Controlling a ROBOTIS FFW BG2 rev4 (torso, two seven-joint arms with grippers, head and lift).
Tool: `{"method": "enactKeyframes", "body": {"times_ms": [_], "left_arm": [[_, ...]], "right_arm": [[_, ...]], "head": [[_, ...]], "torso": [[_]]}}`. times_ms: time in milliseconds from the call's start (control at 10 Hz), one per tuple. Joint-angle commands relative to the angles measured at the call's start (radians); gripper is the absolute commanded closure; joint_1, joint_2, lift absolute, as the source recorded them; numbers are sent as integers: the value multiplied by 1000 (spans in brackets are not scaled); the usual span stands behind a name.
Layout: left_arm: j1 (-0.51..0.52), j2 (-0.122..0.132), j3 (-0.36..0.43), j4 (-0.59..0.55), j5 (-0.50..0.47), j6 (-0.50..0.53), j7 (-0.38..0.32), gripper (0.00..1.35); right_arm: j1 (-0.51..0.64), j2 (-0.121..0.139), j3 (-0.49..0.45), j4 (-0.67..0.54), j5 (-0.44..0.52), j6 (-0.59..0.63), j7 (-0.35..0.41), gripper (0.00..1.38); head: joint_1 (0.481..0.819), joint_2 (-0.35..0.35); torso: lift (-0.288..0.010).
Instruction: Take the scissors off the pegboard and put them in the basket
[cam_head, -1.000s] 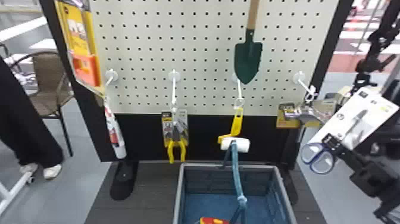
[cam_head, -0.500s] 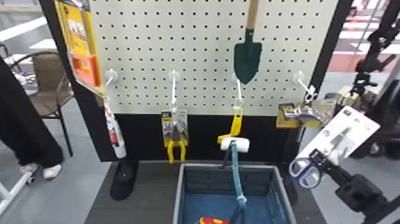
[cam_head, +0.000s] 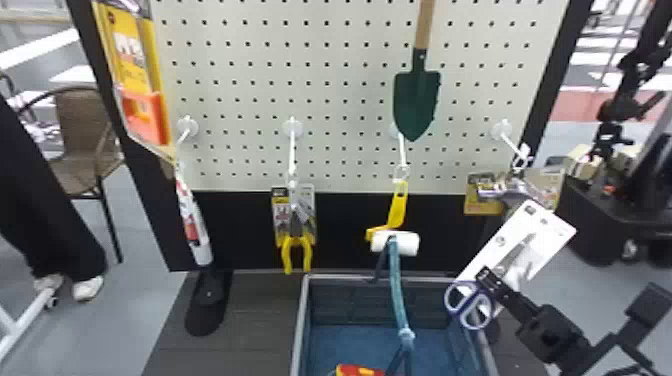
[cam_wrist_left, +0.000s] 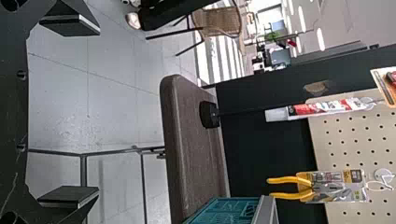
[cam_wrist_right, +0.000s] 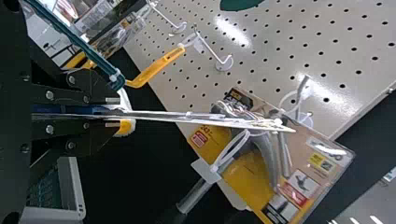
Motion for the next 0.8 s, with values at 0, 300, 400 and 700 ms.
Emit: {"method": "enactKeyframes", "body": {"times_ms": [0,300,400,700], "left_arm": [[-2,2,-4,3,2,0,0,102],[-4,2,-4,3,2,0,0,102],[-6,4,-5,5,2,0,0,101],[-11,7,-12,10,3,1,0,102]], "right_arm": [[-4,-1,18,19,-11,-7,1,1289],[7,2,64,41,-37,-30,-9,1289],[7,2,75,51,-43,-30,-10,1289],[-10,-1,127,102,-64,-31,-10,1289]], "head": [[549,0],[549,0],[549,0],[549,0]], "torso": [[-100],[-100],[-100],[-100]]}}
